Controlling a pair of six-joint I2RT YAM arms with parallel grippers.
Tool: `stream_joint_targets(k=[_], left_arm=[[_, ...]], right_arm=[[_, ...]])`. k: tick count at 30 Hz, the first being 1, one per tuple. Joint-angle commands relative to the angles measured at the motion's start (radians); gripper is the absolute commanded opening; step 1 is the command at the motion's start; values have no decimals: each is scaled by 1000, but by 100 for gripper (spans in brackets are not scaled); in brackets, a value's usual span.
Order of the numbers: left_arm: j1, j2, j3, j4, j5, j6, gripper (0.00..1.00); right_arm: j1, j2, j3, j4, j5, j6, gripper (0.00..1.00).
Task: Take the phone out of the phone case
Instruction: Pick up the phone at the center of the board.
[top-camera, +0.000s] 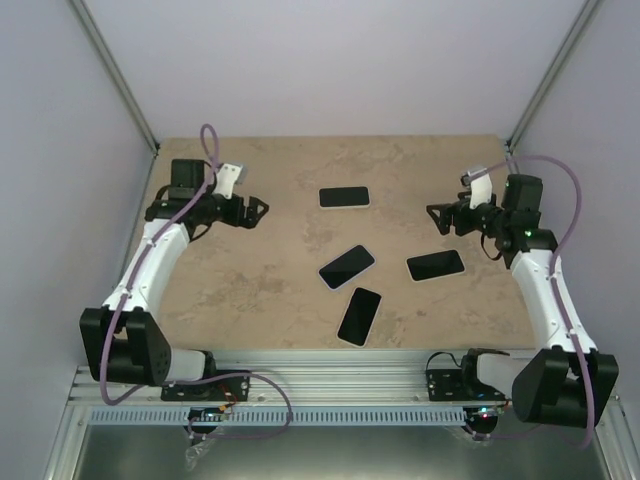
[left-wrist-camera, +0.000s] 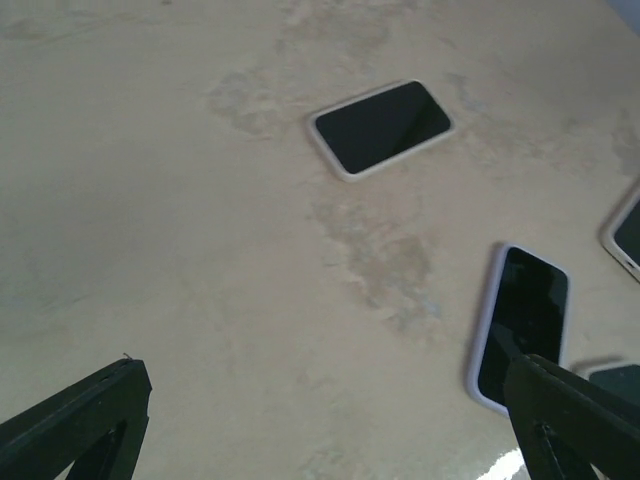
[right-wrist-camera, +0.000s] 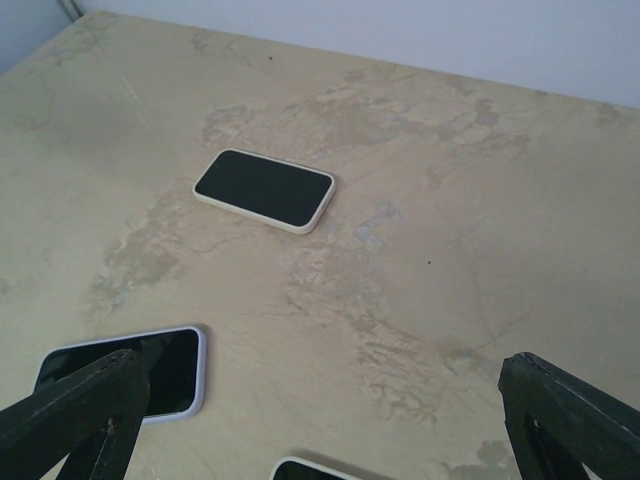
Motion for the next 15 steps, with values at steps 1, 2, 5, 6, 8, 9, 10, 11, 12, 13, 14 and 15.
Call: stream_joint_targets(k=[1, 2, 5, 6, 8, 9, 10, 11, 12, 13, 14, 15], left_arm=[[-81, 46, 36, -25, 62, 137, 99], [-98, 70, 54, -36, 70, 168, 99], [-146, 168, 137, -82, 91, 259, 100], [-158, 206, 168, -97, 92, 284, 99], [-176, 283, 243, -127, 88, 330, 100], [-185, 335, 287, -146, 90, 356, 100], [-191, 376, 332, -169, 91, 383, 99], [-197, 421, 379, -195, 94, 407, 99], [-201, 464, 431, -226, 99, 430, 100], [-205, 509, 481, -254, 103, 452, 99], [-209, 554, 532, -275, 107, 470, 99], [-212, 595, 580, -292, 109, 484, 100]], right_arm=[[-5, -50, -35, 55, 34, 30, 98], [-10, -55, -38, 56, 26, 29, 98], [-35, -71, -54, 63, -8, 28, 98], [-44, -76, -59, 65, -19, 27, 98], [-70, -88, -68, 75, -43, 31, 98], [-89, -94, -75, 80, -55, 35, 98], [-111, -102, -84, 86, -69, 39, 98], [-131, -111, -93, 91, -86, 43, 98], [-154, -120, -103, 99, -104, 47, 98], [-173, -130, -114, 106, -122, 50, 98], [-192, -138, -125, 113, -137, 54, 98], [-208, -147, -135, 122, -152, 56, 98]])
